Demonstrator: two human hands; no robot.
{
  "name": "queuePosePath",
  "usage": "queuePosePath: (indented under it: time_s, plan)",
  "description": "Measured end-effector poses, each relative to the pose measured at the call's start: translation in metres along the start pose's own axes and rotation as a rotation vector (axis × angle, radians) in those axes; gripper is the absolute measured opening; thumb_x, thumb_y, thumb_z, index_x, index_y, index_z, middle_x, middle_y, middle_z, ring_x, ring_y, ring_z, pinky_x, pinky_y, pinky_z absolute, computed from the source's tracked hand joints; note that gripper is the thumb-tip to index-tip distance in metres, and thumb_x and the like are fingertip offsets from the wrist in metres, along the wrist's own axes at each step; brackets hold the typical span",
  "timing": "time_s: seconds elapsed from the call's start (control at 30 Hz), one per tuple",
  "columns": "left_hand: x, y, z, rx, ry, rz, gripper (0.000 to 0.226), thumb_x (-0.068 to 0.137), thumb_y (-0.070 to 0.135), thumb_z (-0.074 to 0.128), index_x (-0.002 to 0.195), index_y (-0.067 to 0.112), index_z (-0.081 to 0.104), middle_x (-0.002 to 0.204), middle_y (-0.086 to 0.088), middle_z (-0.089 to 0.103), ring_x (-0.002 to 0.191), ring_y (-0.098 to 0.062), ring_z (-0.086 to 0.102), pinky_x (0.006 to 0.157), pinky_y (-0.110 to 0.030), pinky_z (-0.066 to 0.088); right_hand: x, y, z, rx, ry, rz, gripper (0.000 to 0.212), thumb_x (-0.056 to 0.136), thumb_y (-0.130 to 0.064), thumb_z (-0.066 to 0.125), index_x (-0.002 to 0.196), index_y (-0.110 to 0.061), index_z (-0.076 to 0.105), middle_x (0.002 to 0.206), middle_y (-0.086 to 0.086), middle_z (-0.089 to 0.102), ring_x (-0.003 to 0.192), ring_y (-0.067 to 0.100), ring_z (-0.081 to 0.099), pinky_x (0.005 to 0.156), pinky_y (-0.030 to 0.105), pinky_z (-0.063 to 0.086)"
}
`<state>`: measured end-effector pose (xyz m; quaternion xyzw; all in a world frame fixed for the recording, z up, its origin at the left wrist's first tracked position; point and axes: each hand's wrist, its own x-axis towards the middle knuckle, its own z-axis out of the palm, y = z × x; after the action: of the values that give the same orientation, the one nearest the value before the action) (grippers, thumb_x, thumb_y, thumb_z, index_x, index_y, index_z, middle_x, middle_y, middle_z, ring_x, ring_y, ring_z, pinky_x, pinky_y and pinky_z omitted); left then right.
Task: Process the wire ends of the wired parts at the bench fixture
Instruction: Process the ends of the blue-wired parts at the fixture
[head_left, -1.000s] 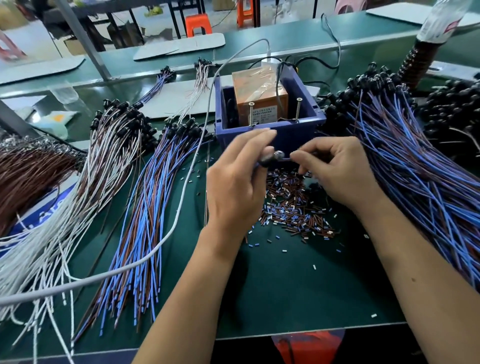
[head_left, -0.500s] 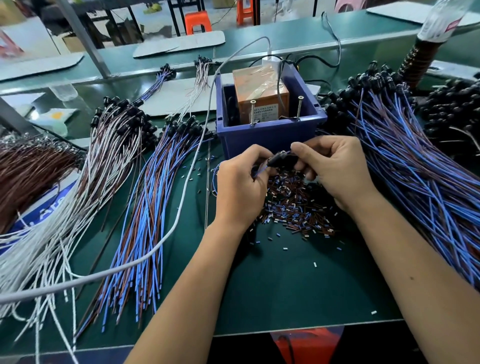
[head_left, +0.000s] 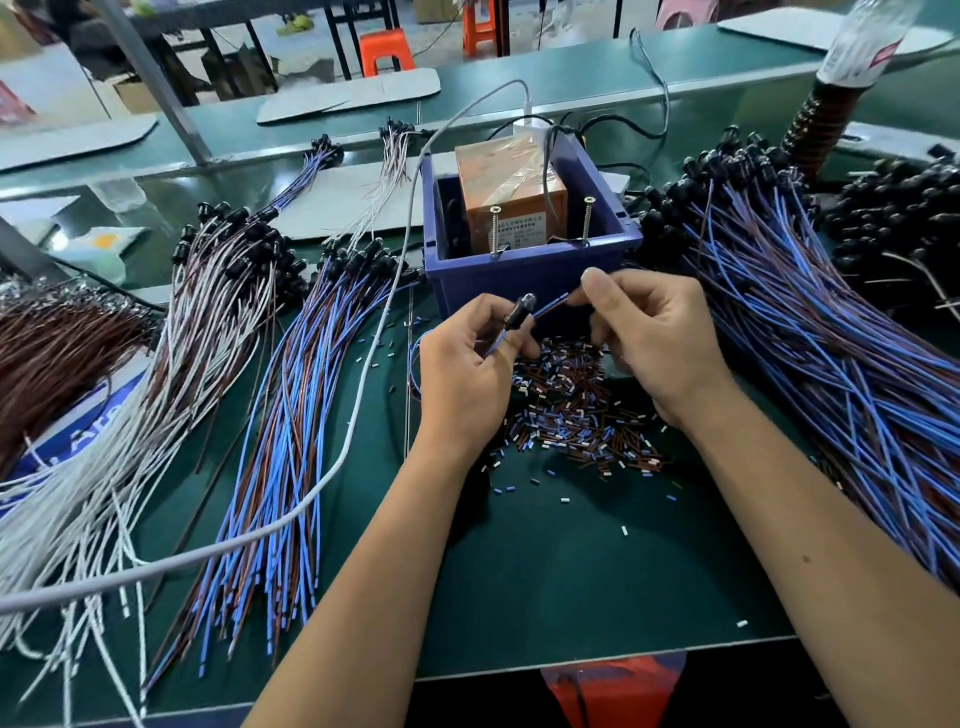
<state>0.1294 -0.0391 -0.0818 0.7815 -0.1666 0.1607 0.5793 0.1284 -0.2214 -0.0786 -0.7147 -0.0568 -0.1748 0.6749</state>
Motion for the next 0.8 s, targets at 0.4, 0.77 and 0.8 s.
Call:
queuePosePath:
  time_s: [0.4, 0.77, 0.8]
  plan:
    - [-0.001, -0.001, -0.001, 0.037, -0.074, 0.028, 0.029, 0.094, -0.001, 0.067, 0.08, 0.024, 0.064, 0.067, 0.011, 0.067, 0.059, -0.001, 0.055, 0.061, -0.014, 0.039, 0.001, -0.005, 0.0, 0.045, 0.159, -0.01, 0.018, 0.093, -0.022, 0.072, 0.075, -0.022, 0.071, 0.054, -0.014, 0.053, 0.044, 0.003, 0.04, 0.044, 0.018, 0.033]
    - [-0.002, 0.004, 0.006, -0.117, 0.096, 0.055, 0.01, 0.095, 0.005, 0.067, 0.087, 0.01, 0.072, 0.079, 0.003, 0.075, 0.076, -0.012, 0.073, 0.074, -0.022, 0.055, -0.018, -0.016, 0.031, 0.27, 0.001, -0.001, 0.006, 0.093, 0.005, 0.07, 0.098, 0.005, 0.073, 0.069, 0.001, 0.075, 0.044, -0.002, 0.059, 0.048, 0.006, 0.043]
    - [-0.002, 0.004, 0.007, -0.13, 0.092, 0.056, 0.01, 0.095, 0.005, 0.068, 0.088, 0.01, 0.072, 0.08, 0.003, 0.075, 0.077, -0.013, 0.074, 0.074, -0.023, 0.056, -0.018, -0.017, 0.033, 0.306, 0.011, 0.016, 0.006, 0.093, 0.007, 0.069, 0.098, 0.006, 0.072, 0.069, 0.004, 0.075, 0.043, -0.002, 0.058, 0.046, 0.006, 0.042]
